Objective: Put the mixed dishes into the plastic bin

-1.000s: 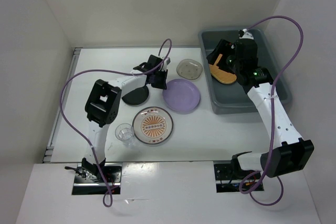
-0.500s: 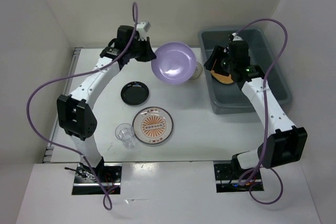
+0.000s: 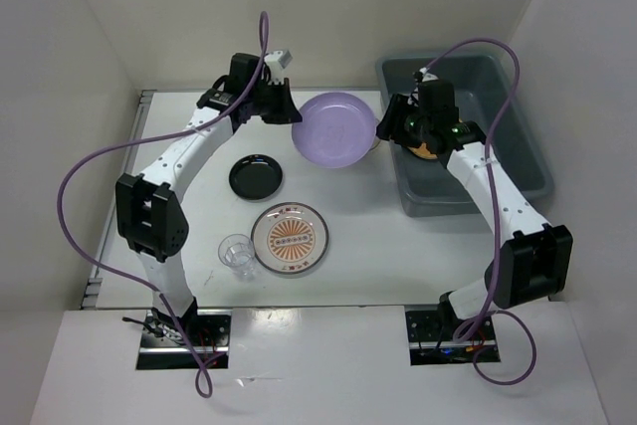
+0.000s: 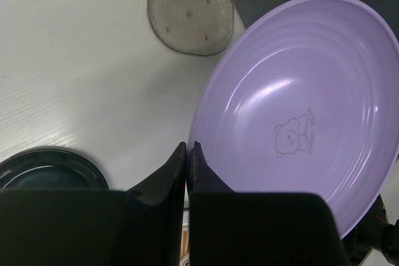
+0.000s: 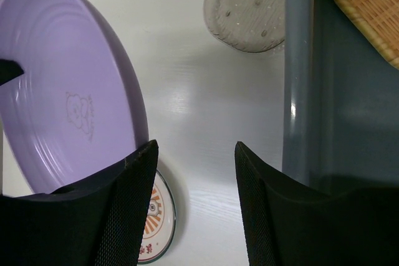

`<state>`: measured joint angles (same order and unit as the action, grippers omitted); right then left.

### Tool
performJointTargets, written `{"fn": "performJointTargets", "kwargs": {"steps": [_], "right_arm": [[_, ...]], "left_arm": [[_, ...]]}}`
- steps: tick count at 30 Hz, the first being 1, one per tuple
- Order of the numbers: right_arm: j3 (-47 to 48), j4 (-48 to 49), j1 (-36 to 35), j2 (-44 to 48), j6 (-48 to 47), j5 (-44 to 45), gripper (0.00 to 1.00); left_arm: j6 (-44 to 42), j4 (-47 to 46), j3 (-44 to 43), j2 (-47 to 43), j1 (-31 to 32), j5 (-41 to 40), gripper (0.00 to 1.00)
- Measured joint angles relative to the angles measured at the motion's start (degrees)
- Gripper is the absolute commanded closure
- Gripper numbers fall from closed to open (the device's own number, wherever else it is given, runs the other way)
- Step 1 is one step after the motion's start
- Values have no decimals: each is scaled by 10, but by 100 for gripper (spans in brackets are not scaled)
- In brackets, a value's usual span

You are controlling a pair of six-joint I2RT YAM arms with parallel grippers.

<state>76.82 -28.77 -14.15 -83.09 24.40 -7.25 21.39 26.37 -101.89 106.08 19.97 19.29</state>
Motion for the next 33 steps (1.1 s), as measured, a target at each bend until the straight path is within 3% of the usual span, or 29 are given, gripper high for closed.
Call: {"fn": "performJointTargets", "kwargs": {"steps": [20,31,32,33], "right_arm": [[21,10,-27,-26,-2,7,44],[21,21,-35,-77,-2,-10,73],[21,21,-35,-80,-2,-12,77],[21,22,-35,-83,-2,-13,87]], "left_arm": [[-2,11,49,13,-3,-28,100],[15,-4,49,13,-3,-1,100],[16,-6,49,13,-3,2,100],[17,-8,49,13,-3,4,100]]}}
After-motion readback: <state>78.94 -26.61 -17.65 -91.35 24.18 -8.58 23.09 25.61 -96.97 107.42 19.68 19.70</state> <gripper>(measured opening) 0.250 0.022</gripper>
